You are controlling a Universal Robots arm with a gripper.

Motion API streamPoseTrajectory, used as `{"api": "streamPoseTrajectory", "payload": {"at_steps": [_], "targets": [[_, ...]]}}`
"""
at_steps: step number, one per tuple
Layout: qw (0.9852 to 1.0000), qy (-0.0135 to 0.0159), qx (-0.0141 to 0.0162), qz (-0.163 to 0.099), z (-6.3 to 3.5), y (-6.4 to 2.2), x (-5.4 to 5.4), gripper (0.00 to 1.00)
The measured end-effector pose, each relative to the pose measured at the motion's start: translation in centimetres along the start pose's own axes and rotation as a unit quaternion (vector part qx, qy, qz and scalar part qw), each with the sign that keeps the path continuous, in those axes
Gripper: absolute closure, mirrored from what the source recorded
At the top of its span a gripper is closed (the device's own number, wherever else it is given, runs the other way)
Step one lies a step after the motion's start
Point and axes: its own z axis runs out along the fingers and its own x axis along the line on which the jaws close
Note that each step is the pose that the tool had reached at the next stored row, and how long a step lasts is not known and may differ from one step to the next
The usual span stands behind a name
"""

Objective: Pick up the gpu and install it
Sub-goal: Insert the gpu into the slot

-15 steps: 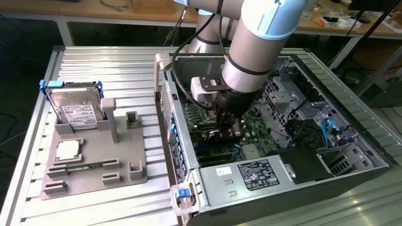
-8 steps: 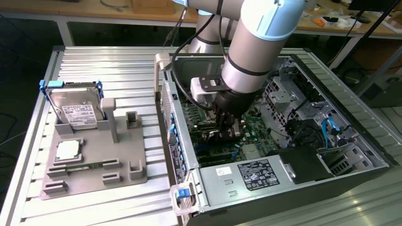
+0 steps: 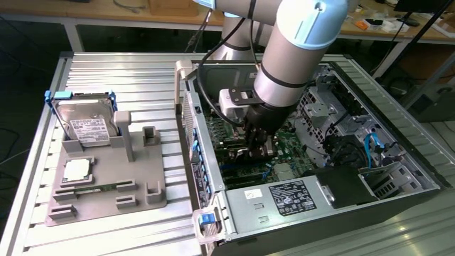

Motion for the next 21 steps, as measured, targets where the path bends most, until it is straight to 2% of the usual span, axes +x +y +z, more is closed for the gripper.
{"api": "streamPoseTrajectory", "payload": {"at_steps": [12, 21], "targets": [[1.0, -0.0005, 0.0, 0.0, 0.13, 0.06, 0.01, 0.73], [1.0, -0.0011, -0.0001, 0.0, 0.58, 0.14, 0.02, 0.73]]}}
